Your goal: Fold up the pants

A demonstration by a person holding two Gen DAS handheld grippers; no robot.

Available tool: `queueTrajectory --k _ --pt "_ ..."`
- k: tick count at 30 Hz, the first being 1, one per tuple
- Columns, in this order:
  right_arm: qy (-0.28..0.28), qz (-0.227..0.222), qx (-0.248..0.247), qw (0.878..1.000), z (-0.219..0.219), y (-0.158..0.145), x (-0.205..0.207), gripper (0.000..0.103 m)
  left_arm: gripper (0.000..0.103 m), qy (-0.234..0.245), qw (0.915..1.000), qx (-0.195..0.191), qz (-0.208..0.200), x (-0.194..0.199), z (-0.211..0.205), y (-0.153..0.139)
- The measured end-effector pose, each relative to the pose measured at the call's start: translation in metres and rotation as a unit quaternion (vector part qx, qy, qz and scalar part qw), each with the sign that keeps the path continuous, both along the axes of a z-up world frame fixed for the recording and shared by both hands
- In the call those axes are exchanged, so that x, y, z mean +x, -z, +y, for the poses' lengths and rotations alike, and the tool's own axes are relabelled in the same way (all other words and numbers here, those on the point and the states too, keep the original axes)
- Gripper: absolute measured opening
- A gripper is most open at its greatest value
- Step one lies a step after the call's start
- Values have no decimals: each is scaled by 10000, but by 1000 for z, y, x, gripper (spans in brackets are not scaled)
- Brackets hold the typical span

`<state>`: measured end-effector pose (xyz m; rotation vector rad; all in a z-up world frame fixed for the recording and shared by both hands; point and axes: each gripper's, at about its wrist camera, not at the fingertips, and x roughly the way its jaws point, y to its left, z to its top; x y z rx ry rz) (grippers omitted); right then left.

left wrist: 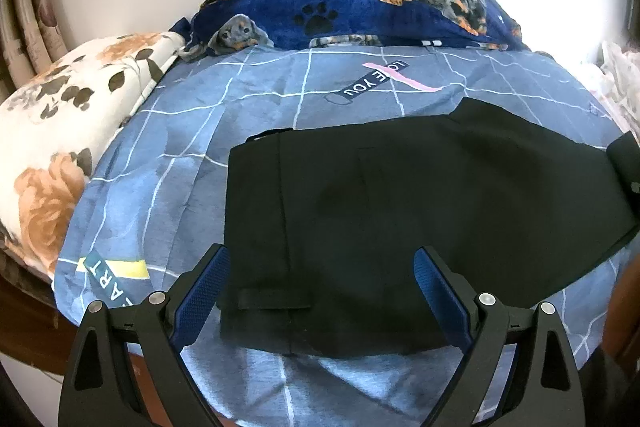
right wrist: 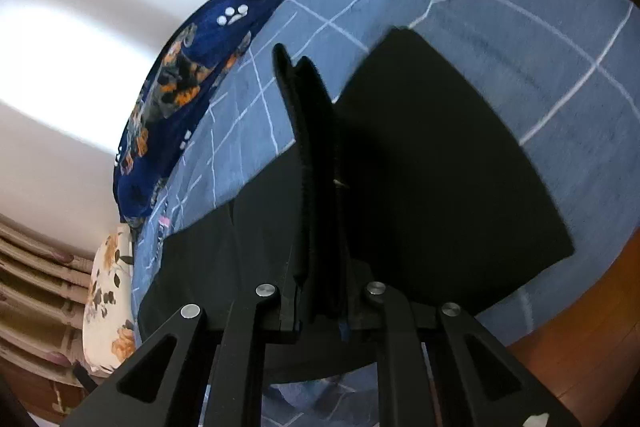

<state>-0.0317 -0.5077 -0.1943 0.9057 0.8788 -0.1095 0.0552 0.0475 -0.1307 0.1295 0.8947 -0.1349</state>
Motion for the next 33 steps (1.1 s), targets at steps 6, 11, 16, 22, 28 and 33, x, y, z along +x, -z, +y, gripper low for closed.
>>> queueTrajectory --k 6,11,16,22,28,33 --pt "-130 -38 43 9999 20 1 -2 14 93 47 10000 62 57 -1 -2 1" --pt "-354 -62 -70 9993 42 -4 4 14 94 96 9997 216 73 -2 -7 4" --pt "-544 -81 -75 9985 59 -6 9 14 94 109 9995 283 57 -3 -9 5" --pt "-732 -82 -38 9973 76 -5 14 14 94 111 9995 276 60 -3 -9 6" --pt "-906 -78 -30 9959 92 -4 18 15 94 109 9995 283 69 -3 -11 6" --pt "-1020 -71 -1 9948 102 -2 20 16 94 107 9994 295 129 -4 -7 10"
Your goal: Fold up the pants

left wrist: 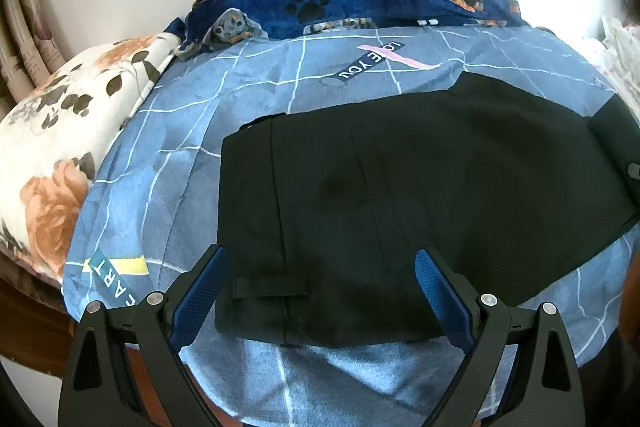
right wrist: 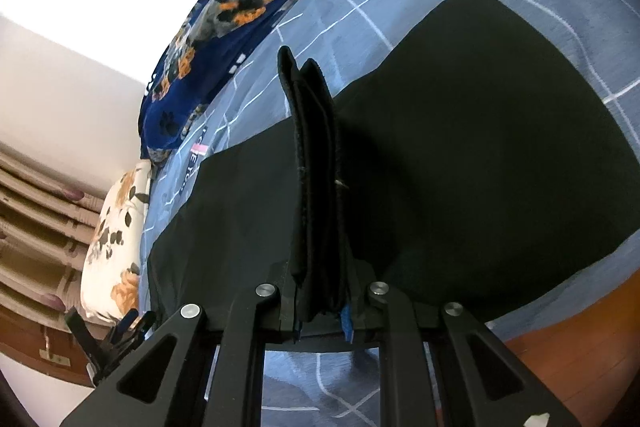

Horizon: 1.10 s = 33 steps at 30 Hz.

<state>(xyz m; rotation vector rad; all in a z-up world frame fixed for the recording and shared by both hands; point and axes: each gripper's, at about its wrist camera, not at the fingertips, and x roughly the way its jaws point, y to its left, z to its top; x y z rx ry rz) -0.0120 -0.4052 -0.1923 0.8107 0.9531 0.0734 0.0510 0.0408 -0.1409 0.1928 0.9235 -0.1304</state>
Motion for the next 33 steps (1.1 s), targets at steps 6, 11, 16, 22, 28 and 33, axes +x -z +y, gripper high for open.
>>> queueTrajectory --k 6,11,16,22,28,33 --pt "-60 -4 44 10000 8 0 1 16 94 -28 10000 -26 -8 0 2 1" --pt "-118 -16 80 9999 12 0 3 16 94 -65 10000 -46 44 1 3 0" --pt "-194 -37 103 9998 19 -2 4 17 94 -75 9999 -49 69 1 3 1" --pt "-275 -33 111 9996 28 -1 7 17 94 -66 9999 -54 107 1 3 2" --pt "-315 -47 163 9994 34 -1 9 20 94 -67 9999 -53 116 1 2 3" --pt "-345 -48 185 9992 41 -1 11 22 94 -62 9998 -48 165 1 2 5"
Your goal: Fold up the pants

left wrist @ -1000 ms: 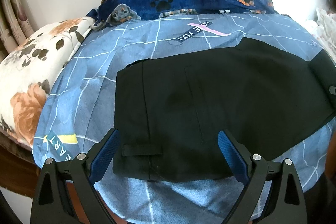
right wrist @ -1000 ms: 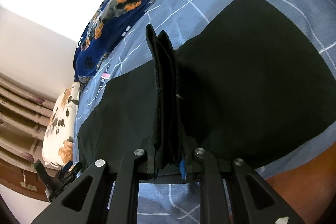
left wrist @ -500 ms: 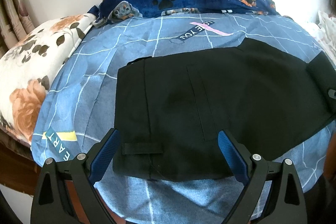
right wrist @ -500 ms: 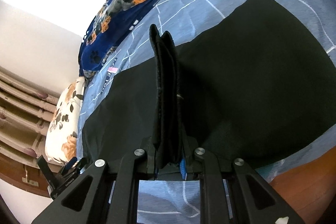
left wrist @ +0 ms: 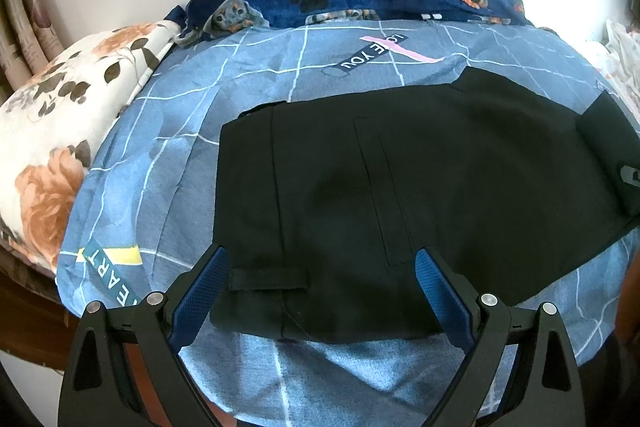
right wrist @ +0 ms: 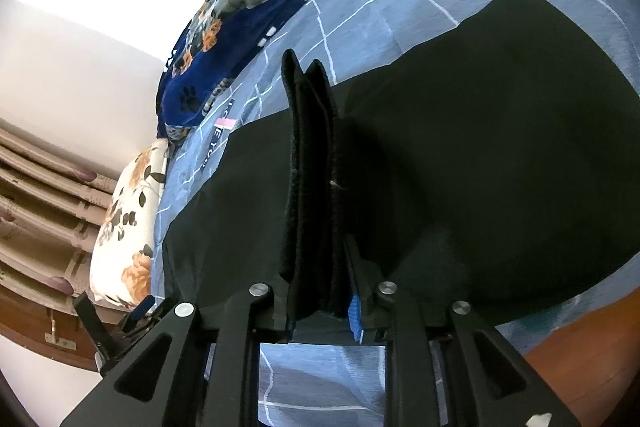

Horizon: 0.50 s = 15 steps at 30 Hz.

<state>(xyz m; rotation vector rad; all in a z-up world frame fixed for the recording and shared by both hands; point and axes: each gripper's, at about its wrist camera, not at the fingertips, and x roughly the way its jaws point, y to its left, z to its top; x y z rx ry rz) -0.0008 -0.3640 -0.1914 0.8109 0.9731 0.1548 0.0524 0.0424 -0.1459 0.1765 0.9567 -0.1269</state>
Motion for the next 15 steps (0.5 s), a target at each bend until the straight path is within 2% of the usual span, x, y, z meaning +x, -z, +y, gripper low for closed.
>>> queueTrajectory --k 15 --pt "-117 -23 59 9999 16 0 8 28 94 -13 10000 -5 40 0 0 4"
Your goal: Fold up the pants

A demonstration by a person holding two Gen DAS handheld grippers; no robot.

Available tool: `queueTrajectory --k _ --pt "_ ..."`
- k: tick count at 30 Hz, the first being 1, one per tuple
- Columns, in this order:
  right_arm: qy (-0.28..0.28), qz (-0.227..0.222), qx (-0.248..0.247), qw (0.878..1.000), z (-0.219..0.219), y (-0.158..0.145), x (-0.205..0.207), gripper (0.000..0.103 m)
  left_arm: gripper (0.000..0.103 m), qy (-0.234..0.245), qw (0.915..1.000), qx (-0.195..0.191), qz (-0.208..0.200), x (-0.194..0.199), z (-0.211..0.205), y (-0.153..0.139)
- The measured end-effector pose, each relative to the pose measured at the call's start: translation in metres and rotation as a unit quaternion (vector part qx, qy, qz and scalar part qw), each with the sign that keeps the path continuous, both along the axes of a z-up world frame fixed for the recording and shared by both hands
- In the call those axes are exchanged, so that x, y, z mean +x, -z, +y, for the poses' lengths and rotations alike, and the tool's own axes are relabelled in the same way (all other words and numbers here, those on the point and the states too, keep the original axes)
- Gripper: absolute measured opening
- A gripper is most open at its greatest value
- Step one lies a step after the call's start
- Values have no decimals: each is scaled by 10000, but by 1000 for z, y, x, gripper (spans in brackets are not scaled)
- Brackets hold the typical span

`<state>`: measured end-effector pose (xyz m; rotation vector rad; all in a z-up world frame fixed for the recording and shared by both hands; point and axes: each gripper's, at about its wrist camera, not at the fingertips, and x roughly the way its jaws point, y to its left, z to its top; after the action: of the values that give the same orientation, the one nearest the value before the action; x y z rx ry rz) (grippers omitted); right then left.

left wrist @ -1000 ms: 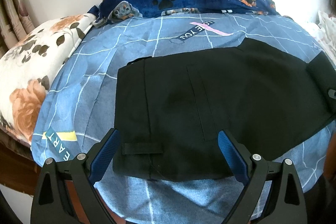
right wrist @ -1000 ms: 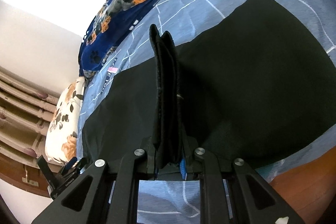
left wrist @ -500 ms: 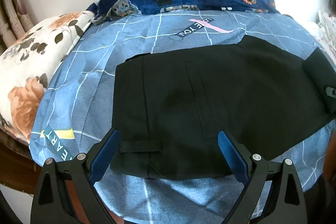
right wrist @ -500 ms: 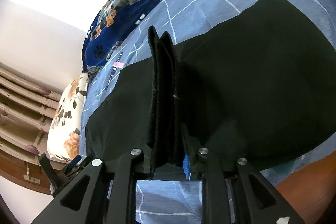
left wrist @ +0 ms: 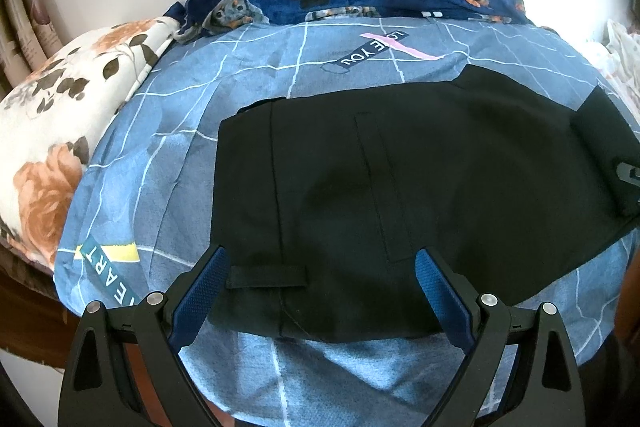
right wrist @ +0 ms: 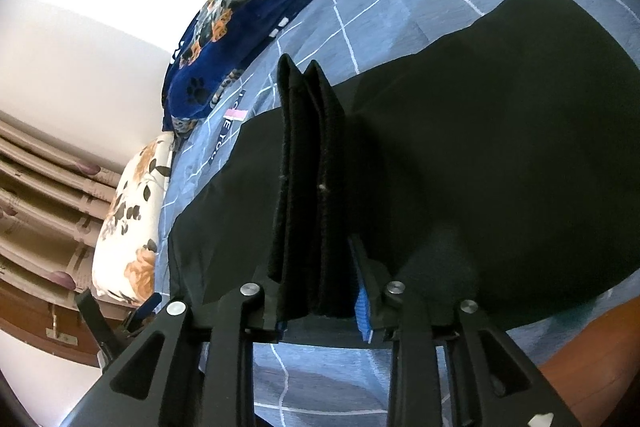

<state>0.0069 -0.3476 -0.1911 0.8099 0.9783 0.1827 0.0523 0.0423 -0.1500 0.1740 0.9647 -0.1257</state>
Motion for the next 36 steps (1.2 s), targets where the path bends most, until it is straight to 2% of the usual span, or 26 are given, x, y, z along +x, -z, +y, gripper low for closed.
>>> queueTrajectory --k 8,13,15,16,17,21,24,25,26,27,28,29,30,36 --pt "-16 0 -3 10000 1 1 0 30 94 4 10000 -3 31 0 -1 0" --pt "-140 -35 -2 9999 7 1 0 46 94 -9 10000 -11 48 1 0 0" --pt "-219 -55 -42 9997 13 -1 0 55 94 -19 10000 -24 65 0 1 1" --pt "-274 -69 -15 9996 15 -2 0 62 94 -22 10000 -27 74 2 2 1" --pt "-325 -95 78 9994 16 -3 0 68 94 -28 10000 -27 82 1 3 1" --pt "-430 -258 585 9970 13 -9 -3 69 94 -45 9999 -46 78 2 5 -1" --pt "-97 -627 818 9946 -16 -29 -10 69 94 -66 9999 -98 67 3 7 -4" --pt "55 -717 762 9945 -28 -35 -12 69 94 -70 9998 -142 76 2 7 -5" --pt "272 -805 588 9946 -44 -43 -15 62 94 -65 9998 -180 98 3 7 -6" --pt "483 -840 375 9946 -61 -47 -18 46 94 -55 9997 -209 114 3 6 -6" --pt "626 -786 238 9946 -73 -47 -19 37 94 -41 9996 -234 124 2 5 -7" --pt "763 -641 174 9949 -89 -44 -18 24 94 -20 9996 -253 125 2 3 -8" --pt "845 -522 220 9948 -103 -38 -17 20 94 9 9996 -256 121 0 0 -10" --pt "902 -72 -31 9959 -136 -9 2 19 94 281 9996 -38 97 -7 -20 -14"
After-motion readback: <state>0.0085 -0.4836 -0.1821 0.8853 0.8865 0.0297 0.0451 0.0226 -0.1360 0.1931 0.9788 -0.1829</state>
